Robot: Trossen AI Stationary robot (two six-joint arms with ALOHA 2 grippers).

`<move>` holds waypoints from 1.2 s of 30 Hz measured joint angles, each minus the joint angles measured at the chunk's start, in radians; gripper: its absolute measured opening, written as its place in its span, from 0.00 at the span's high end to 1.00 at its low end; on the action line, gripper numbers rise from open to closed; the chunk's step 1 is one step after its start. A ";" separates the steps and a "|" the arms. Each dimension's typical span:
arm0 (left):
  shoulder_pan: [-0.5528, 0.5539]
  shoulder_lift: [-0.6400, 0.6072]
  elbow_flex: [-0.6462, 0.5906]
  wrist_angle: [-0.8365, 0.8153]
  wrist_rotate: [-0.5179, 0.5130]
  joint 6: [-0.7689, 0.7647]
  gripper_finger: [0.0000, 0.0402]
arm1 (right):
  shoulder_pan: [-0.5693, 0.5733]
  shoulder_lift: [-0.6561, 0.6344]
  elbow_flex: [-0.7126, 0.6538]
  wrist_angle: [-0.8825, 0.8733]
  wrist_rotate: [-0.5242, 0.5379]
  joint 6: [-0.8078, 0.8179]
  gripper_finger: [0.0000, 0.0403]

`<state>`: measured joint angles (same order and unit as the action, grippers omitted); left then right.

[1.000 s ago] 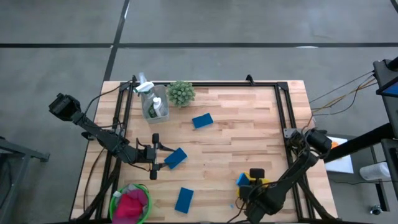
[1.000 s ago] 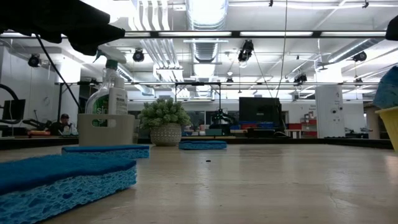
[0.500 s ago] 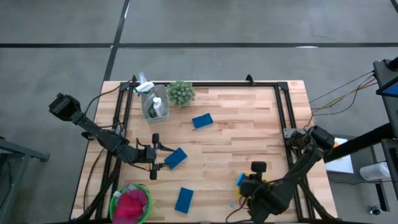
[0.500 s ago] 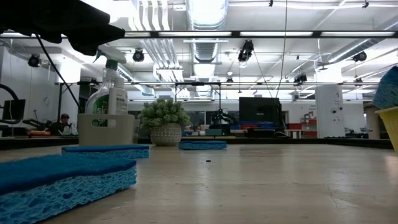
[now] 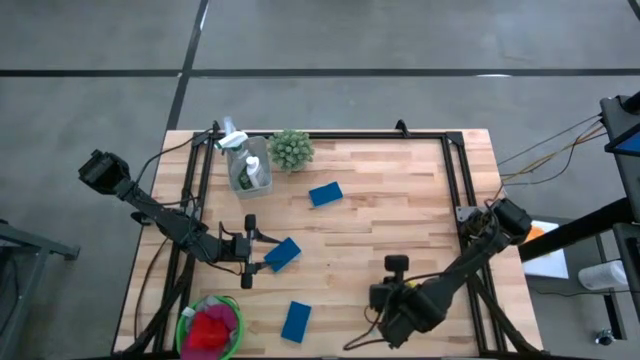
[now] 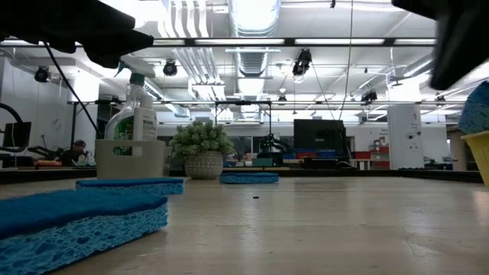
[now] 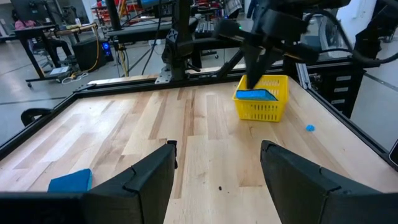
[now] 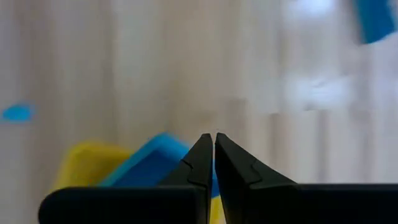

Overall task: Pick & Place Kitchen Items
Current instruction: Put the blue sponge into the yellow bin

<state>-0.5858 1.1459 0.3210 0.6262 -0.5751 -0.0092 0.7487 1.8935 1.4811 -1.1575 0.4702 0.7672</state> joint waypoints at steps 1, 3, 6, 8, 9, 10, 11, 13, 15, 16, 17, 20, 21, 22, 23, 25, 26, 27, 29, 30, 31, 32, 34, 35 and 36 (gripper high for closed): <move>0.000 0.000 0.000 -0.001 0.000 0.000 0.41 | 0.001 0.000 0.000 0.009 -0.031 -0.005 0.96; 0.000 0.000 0.000 -0.002 0.000 0.000 0.41 | 0.002 0.000 -0.006 0.025 -0.089 -0.008 0.96; 0.000 0.000 0.000 -0.003 0.000 0.000 0.41 | 0.003 0.000 -0.018 0.039 -0.155 -0.007 0.96; 0.000 0.000 0.000 -0.003 0.000 0.000 0.41 | 0.003 0.000 -0.019 0.039 -0.164 -0.005 0.96; 0.000 0.000 0.000 -0.003 0.000 0.000 0.41 | 0.003 0.000 -0.020 0.038 -0.164 -0.004 0.96; 0.000 0.000 0.000 -0.003 0.000 0.000 0.41 | 0.004 0.000 -0.020 0.038 -0.166 -0.004 0.96; 0.000 0.000 0.000 -0.003 0.000 0.000 0.41 | 0.005 0.000 -0.020 0.036 -0.178 -0.004 0.96; 0.000 0.000 0.000 -0.003 0.000 0.000 0.41 | 0.005 0.000 -0.021 0.035 -0.227 -0.004 0.96; 0.000 0.000 0.000 -0.003 0.000 0.000 0.41 | 0.005 0.000 -0.022 0.035 -0.276 -0.004 0.96; 0.000 0.000 0.000 -0.003 0.000 0.000 0.41 | 0.005 0.000 -0.023 0.035 -0.281 -0.004 0.96; 0.000 0.000 0.000 -0.003 0.000 0.000 0.41 | 0.005 0.000 -0.023 0.035 -0.280 -0.004 0.96; 0.000 0.000 0.000 -0.003 0.000 0.000 0.41 | 0.005 0.000 -0.023 0.025 -0.273 -0.003 0.96; 0.000 0.000 0.000 -0.003 0.000 0.000 0.41 | 0.005 0.000 -0.023 0.018 -0.263 -0.002 0.96; 0.000 0.000 0.000 -0.003 0.000 0.000 0.41 | 0.005 0.000 -0.023 0.011 -0.234 -0.001 0.96; 0.000 0.000 0.000 -0.003 0.000 0.000 0.41 | 0.005 0.000 -0.023 0.003 -0.186 0.003 0.96; 0.000 0.000 0.000 -0.003 0.000 0.000 0.41 | 0.006 0.000 -0.023 -0.014 -0.105 0.011 0.96; 0.000 0.000 0.000 -0.003 0.000 0.000 0.41 | 0.005 -0.001 -0.023 -0.013 -0.097 0.012 0.96; 0.000 0.000 0.000 -0.003 0.000 0.000 0.41 | 0.003 -0.002 -0.023 -0.011 -0.099 0.012 0.96; 0.000 0.000 0.000 -0.003 0.000 0.000 0.41 | -0.003 0.005 -0.023 -0.006 -0.127 0.010 0.96; 0.000 0.000 0.000 -0.003 0.000 -0.002 0.41 | -0.003 0.011 -0.023 -0.004 -0.151 0.006 0.96; 0.000 0.000 0.000 -0.003 0.000 -0.002 0.41 | -0.003 0.018 -0.024 -0.001 -0.175 0.004 0.96; 0.000 0.000 0.000 -0.003 0.000 -0.002 0.41 | -0.003 0.024 -0.025 0.002 -0.205 0.004 0.96; 0.000 0.000 0.000 -0.003 0.000 -0.002 0.41 | -0.002 0.036 -0.025 0.006 -0.255 0.004 0.96; 0.000 0.000 0.000 -0.003 0.000 -0.002 0.41 | -0.002 0.042 -0.025 0.007 -0.279 0.004 0.96; 0.000 0.000 0.000 -0.003 0.000 -0.002 0.41 | 0.000 0.048 -0.025 0.006 -0.303 0.005 0.96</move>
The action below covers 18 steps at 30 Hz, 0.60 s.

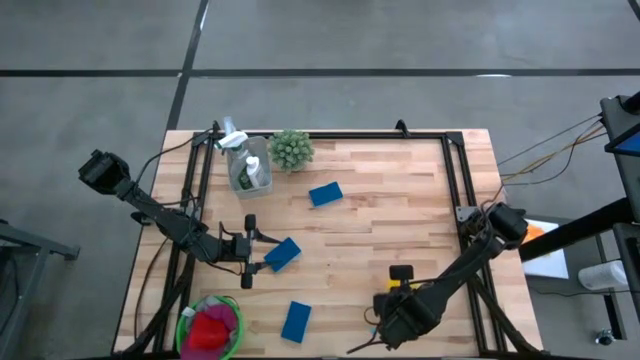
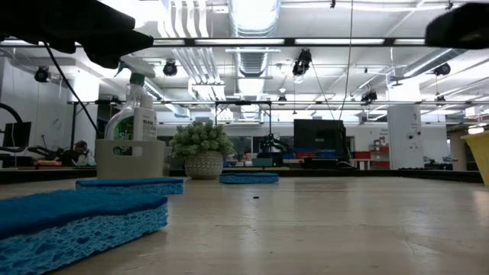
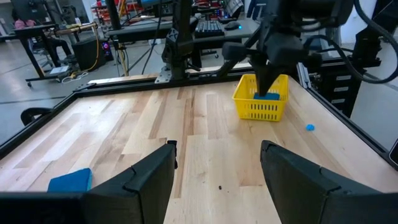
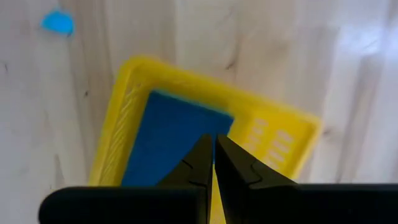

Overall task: Pick & Place Kitchen Items
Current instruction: Put the blue sponge into the yellow bin

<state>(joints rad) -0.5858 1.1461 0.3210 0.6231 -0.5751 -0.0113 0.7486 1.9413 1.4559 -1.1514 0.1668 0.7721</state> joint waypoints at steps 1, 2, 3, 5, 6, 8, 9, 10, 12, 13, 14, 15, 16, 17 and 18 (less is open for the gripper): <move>0.000 0.000 0.000 0.000 0.000 0.000 0.41 | 0.001 0.004 0.000 -0.001 -0.016 0.001 0.96; 0.000 0.000 0.000 0.000 0.000 0.000 0.41 | 0.002 0.007 -0.001 0.000 -0.025 0.002 0.96; 0.000 0.000 0.000 0.000 0.000 0.000 0.41 | 0.004 0.007 -0.002 -0.001 -0.026 0.002 0.96; 0.000 0.000 0.000 0.000 0.000 0.000 0.41 | 0.007 0.002 -0.002 -0.009 0.009 0.002 0.96; 0.000 0.000 0.000 0.000 0.000 0.000 0.41 | 0.007 -0.003 -0.002 -0.014 0.041 0.002 0.96; 0.000 0.000 0.000 0.000 0.000 0.000 0.41 | 0.008 -0.020 -0.002 -0.013 0.121 0.002 0.96; 0.000 0.000 0.000 0.000 0.000 0.000 0.41 | 0.007 -0.031 -0.002 -0.012 0.159 0.000 0.96; 0.000 0.000 0.000 0.000 0.000 0.000 0.41 | 0.007 -0.041 -0.002 -0.010 0.203 -0.003 0.96; 0.000 0.000 0.000 0.000 0.000 0.000 0.41 | 0.004 -0.052 -0.002 0.014 0.288 -0.027 0.96; 0.000 0.000 0.000 0.000 0.000 0.001 0.41 | 0.001 -0.055 -0.002 0.032 0.331 -0.042 0.96; 0.000 0.000 0.000 0.000 0.000 0.000 0.41 | -0.005 -0.057 -0.002 0.054 0.364 -0.055 0.95; 0.000 0.000 0.000 0.000 0.000 0.001 0.41 | -0.014 -0.059 -0.002 0.079 0.383 -0.068 0.95; 0.000 0.000 0.000 0.000 0.000 0.000 0.41 | -0.025 -0.061 -0.002 0.110 0.396 -0.086 0.93; 0.000 0.000 0.000 0.000 0.000 -0.001 0.41 | -0.036 -0.061 -0.003 0.143 0.409 -0.107 0.91; 0.000 0.000 0.000 0.000 0.000 -0.002 0.41 | -0.047 -0.061 -0.004 0.176 0.424 -0.134 0.88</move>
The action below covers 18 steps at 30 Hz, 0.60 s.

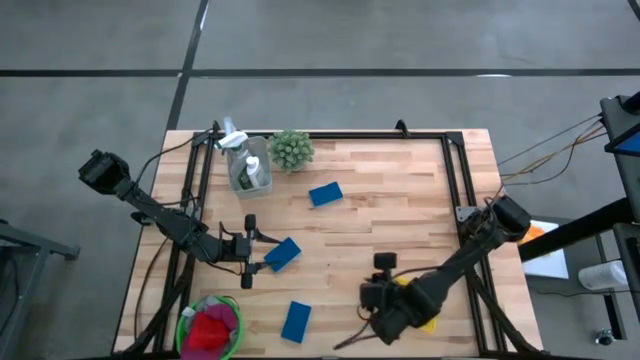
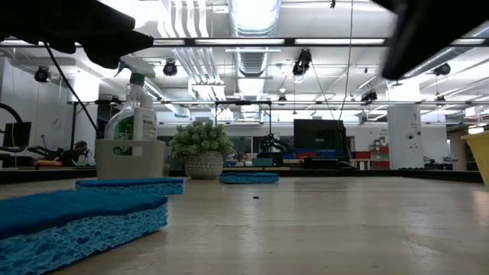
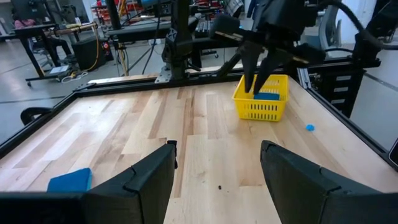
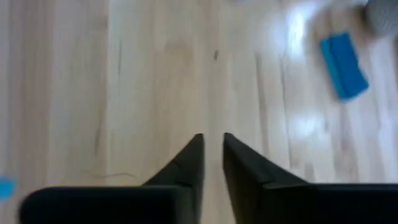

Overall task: Pick & Place Kitchen Items
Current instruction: Put the blue sponge into the yellow bin

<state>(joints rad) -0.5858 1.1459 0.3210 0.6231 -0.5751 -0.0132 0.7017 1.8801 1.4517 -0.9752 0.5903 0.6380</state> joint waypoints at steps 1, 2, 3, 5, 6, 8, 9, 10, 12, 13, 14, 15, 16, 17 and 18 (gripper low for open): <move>0.000 0.000 0.000 0.000 0.000 -0.003 0.41 | -0.011 0.003 -0.003 0.036 0.016 -0.032 0.83; 0.000 0.000 0.000 0.000 0.000 -0.004 0.41 | -0.023 0.008 -0.004 0.074 0.028 -0.069 0.79; 0.000 0.001 0.000 0.000 0.000 -0.010 0.41 | -0.033 0.011 -0.008 0.118 0.040 -0.115 0.73; 0.000 0.003 0.000 -0.002 0.000 -0.028 0.41 | -0.059 0.015 -0.022 0.196 0.045 -0.212 0.61; 0.000 0.007 0.000 -0.003 0.001 -0.046 0.41 | -0.074 0.016 -0.030 0.238 0.046 -0.260 0.55; 0.000 0.021 0.000 -0.002 0.009 -0.074 0.41 | -0.108 0.016 -0.052 0.323 0.046 -0.352 0.44; 0.001 0.032 0.000 0.000 0.016 -0.084 0.41 | -0.126 0.016 -0.066 0.367 0.047 -0.402 0.39; 0.003 0.045 0.000 0.005 0.030 -0.090 0.41 | -0.144 0.016 -0.081 0.422 0.049 -0.457 0.35; 0.011 0.082 0.000 0.039 0.080 -0.091 0.41 | -0.179 0.016 -0.126 0.568 0.040 -0.572 0.28; 0.014 0.104 0.000 0.069 0.105 -0.080 0.41 | -0.197 0.015 -0.151 0.656 0.016 -0.629 0.26; 0.017 0.126 -0.001 0.109 0.126 -0.067 0.41 | -0.216 0.015 -0.178 0.757 -0.022 -0.682 0.24; 0.018 0.151 -0.001 0.162 0.137 -0.047 0.41 | -0.236 0.015 -0.207 0.857 -0.063 -0.726 0.23; 0.018 0.173 -0.001 0.209 0.148 -0.024 0.41 | -0.255 0.015 -0.236 0.952 -0.106 -0.761 0.23; 0.018 0.190 -0.001 0.243 0.150 0.002 0.41 | -0.275 0.013 -0.264 1.039 -0.147 -0.788 0.23; 0.018 0.202 -0.001 0.264 0.154 0.023 0.41 | -0.295 0.013 -0.293 1.123 -0.186 -0.811 0.23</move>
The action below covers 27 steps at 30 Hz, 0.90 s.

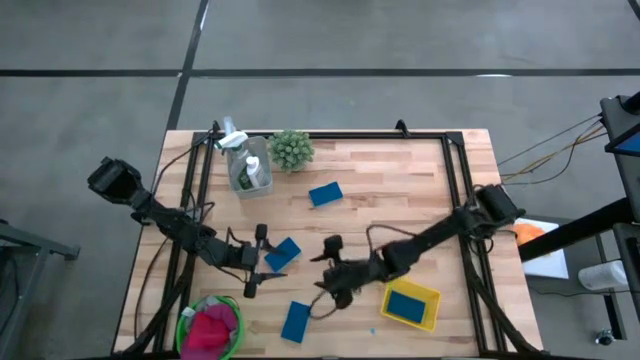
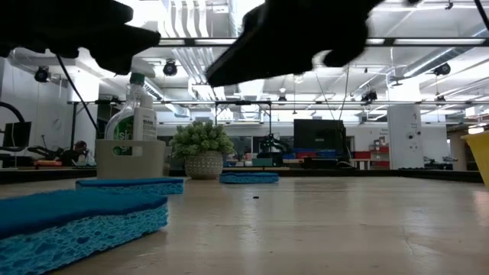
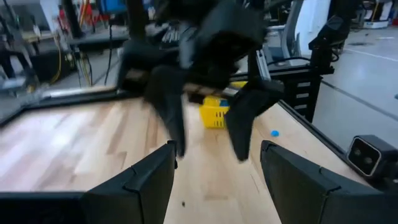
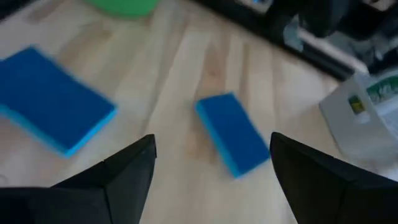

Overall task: Pick & Place Kitchen Items
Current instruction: Put the blue sponge into the yellow bin

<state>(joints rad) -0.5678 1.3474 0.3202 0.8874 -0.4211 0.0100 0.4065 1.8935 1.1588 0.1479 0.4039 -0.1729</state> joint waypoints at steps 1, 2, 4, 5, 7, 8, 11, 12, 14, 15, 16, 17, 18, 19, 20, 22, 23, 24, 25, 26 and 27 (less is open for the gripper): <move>0.000 0.005 0.000 0.014 0.001 0.015 0.41 | -0.020 -0.001 -0.028 0.073 -0.032 -0.018 0.23; 0.000 0.005 0.000 0.015 0.003 0.031 0.41 | -0.041 -0.004 -0.053 0.124 -0.052 -0.034 0.23; 0.000 0.004 0.000 0.012 0.003 0.043 0.41 | -0.081 -0.015 -0.093 0.169 -0.063 -0.043 0.25; 0.001 0.003 -0.001 0.011 0.003 0.044 0.41 | -0.102 -0.024 -0.105 0.170 -0.069 -0.044 0.26; 0.004 0.000 -0.002 0.009 0.003 0.044 0.41 | -0.146 -0.049 -0.125 0.144 -0.089 -0.042 0.29; 0.008 -0.002 -0.002 0.007 0.003 0.044 0.41 | -0.170 -0.062 -0.129 0.125 -0.103 -0.039 0.31; 0.030 -0.004 -0.011 0.005 0.004 0.043 0.41 | -0.248 -0.086 -0.128 0.023 -0.114 -0.034 0.35; 0.040 -0.004 -0.017 0.009 0.003 0.041 0.41 | -0.275 -0.087 -0.121 -0.017 -0.115 -0.032 0.37; 0.065 -0.004 -0.027 0.012 0.004 0.030 0.41 | -0.333 -0.087 -0.099 -0.110 -0.142 -0.024 0.39; 0.080 -0.004 -0.032 0.013 0.003 0.021 0.41 | -0.362 -0.085 -0.088 -0.147 -0.171 -0.018 0.41; 0.095 -0.004 -0.035 0.012 0.004 0.017 0.41 | -0.390 -0.082 -0.074 -0.171 -0.206 -0.015 0.42; 0.108 -0.004 -0.035 0.012 0.003 0.015 0.41 | -0.416 -0.079 -0.064 -0.190 -0.235 -0.014 0.43; 0.120 -0.004 -0.034 0.013 0.003 0.011 0.41 | -0.440 -0.078 -0.058 -0.210 -0.263 -0.014 0.44; 0.128 -0.004 -0.034 0.014 0.003 0.012 0.41 | -0.463 -0.076 -0.052 -0.225 -0.289 -0.014 0.45; 0.134 -0.004 -0.034 0.014 0.003 0.012 0.41 | -0.484 -0.075 -0.044 -0.231 -0.315 -0.015 0.46; 0.139 -0.004 -0.034 0.014 0.004 0.011 0.41 | -0.524 -0.074 -0.029 -0.250 -0.370 -0.015 0.48; 0.140 -0.004 -0.034 0.014 0.004 0.011 0.41 | -0.542 -0.075 -0.021 -0.259 -0.397 -0.016 0.49; 0.140 -0.004 -0.034 0.012 0.004 0.010 0.41 | -0.558 -0.074 -0.014 -0.264 -0.415 -0.016 0.50; 0.140 -0.004 -0.034 0.011 0.004 0.009 0.41 | -0.572 -0.069 -0.006 -0.274 -0.425 -0.016 0.51; 0.140 -0.004 -0.034 0.010 0.004 0.008 0.41 | -0.585 -0.064 0.005 -0.290 -0.427 -0.016 0.52; 0.140 -0.004 -0.034 0.010 0.004 0.008 0.41 | -0.598 -0.057 0.016 -0.310 -0.427 -0.016 0.52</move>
<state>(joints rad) -0.4274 1.3437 0.2863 0.8972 -0.4172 0.0181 -0.1912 1.8369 1.1748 -0.1619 -0.0235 -0.1892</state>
